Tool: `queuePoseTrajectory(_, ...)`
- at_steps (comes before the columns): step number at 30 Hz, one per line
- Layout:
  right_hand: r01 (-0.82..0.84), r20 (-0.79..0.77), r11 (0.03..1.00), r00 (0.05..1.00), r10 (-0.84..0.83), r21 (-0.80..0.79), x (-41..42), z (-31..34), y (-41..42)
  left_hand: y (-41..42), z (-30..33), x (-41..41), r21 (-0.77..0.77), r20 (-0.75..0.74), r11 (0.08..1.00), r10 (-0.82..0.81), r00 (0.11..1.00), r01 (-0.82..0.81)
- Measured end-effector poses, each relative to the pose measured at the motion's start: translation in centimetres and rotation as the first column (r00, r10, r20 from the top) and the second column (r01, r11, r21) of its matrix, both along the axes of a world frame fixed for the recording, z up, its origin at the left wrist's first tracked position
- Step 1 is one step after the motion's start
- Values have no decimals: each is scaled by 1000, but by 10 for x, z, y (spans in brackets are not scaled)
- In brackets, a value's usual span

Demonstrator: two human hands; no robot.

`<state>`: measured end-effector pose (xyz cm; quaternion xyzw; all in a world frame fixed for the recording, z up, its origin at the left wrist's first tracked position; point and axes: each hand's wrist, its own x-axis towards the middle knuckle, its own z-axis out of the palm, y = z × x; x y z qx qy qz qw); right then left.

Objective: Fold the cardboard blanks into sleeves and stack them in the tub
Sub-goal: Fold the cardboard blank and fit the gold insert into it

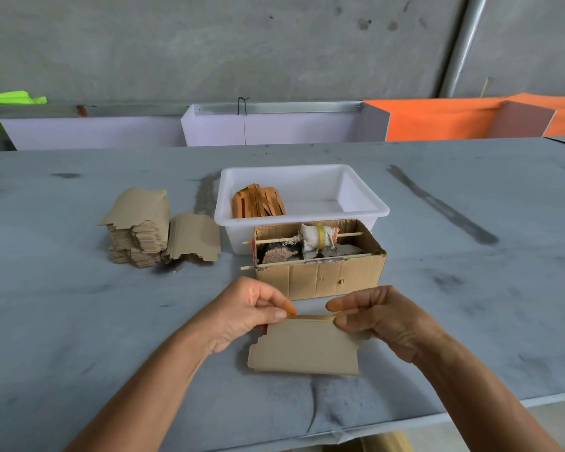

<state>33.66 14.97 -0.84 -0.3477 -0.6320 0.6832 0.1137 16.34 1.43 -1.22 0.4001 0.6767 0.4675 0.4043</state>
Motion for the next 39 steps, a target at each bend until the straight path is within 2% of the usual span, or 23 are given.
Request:
queuePoseTrajectory(7, 10, -85, 993, 996, -20, -116, 5, -2, 7, -1, -3, -2, 42, 71, 999, -5, 997, 2)
queuePoseTrajectory(11, -6, -225, 990, 974, -26, -142, 15, -7, 9, -1, -2, -4, 63, 59, 996, 55, 997, -58)
queuePoseTrajectory(14, 41, -306, 999, 951, -45, -17, 27, -10, 10, -1, -1, -7, 71, 73, 990, 114, 991, -119)
queuePoseTrajectory(17, 4, -334, 987, 941, 52, 162, 32, -9, 6, 0, -1, -6, 74, 66, 984, 156, 986, -161)
queuePoseTrajectory(20, -55, -313, 969, 941, 131, 239, 30, -7, -3, 2, 1, -1, 69, 74, 984, 159, 985, -164)
queuePoseTrajectory(22, -41, -299, 959, 946, 127, 279, 27, -7, -7, 4, 3, 2, 68, 74, 986, 147, 986, -152)
queuePoseTrajectory(27, 165, -351, 973, 931, -100, 161, 21, -7, -4, -1, 10, 5, 153, 263, 976, 110, 959, -154)
queuePoseTrajectory(31, 258, -272, 965, 933, -235, 54, 21, -7, -2, -5, 12, 6, 116, 161, 993, 7, 987, -26)
queuePoseTrajectory(33, 255, -227, 967, 943, -242, 29, 21, -7, -3, -3, 13, 11, 103, 174, 994, -41, 984, 23)
queuePoseTrajectory(39, 205, -171, 979, 964, -205, -18, 16, -2, -9, 8, 13, 19, 51, 321, 975, 188, 928, -215)
